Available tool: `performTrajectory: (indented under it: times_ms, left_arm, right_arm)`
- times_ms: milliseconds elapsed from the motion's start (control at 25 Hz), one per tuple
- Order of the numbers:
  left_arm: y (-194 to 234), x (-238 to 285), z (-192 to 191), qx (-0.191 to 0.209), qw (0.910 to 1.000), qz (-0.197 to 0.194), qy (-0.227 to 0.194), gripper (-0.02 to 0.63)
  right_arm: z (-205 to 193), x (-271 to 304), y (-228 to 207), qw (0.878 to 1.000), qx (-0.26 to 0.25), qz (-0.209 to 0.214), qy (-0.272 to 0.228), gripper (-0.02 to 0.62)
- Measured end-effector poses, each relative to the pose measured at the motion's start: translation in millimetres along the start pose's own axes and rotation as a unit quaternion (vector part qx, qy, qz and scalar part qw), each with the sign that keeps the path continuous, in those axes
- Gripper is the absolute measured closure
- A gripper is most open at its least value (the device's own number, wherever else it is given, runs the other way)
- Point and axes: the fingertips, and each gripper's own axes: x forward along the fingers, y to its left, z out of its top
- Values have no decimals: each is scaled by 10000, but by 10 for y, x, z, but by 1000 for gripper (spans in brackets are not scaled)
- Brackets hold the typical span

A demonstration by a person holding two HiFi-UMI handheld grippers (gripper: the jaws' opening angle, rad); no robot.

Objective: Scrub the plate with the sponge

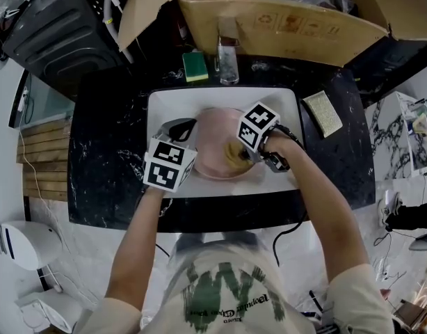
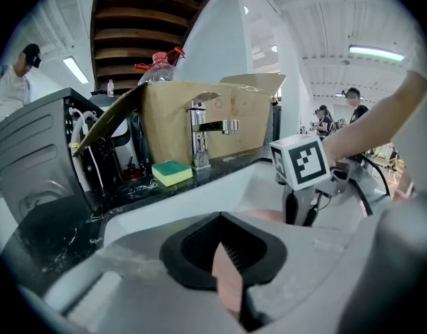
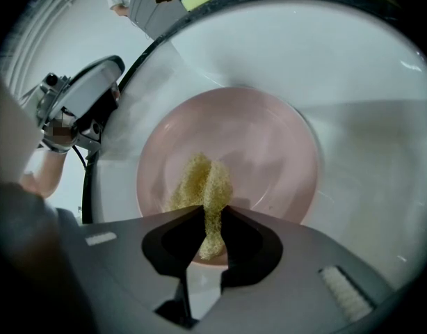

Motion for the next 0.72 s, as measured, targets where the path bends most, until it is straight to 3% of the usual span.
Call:
performTrajectory:
  times_ms: [720]
  left_arm:
    - [-20, 70, 40, -141, 9996, 234, -14, 601]
  right_arm:
    - [72, -134, -313, 9983, -97, -513, -245, 531]
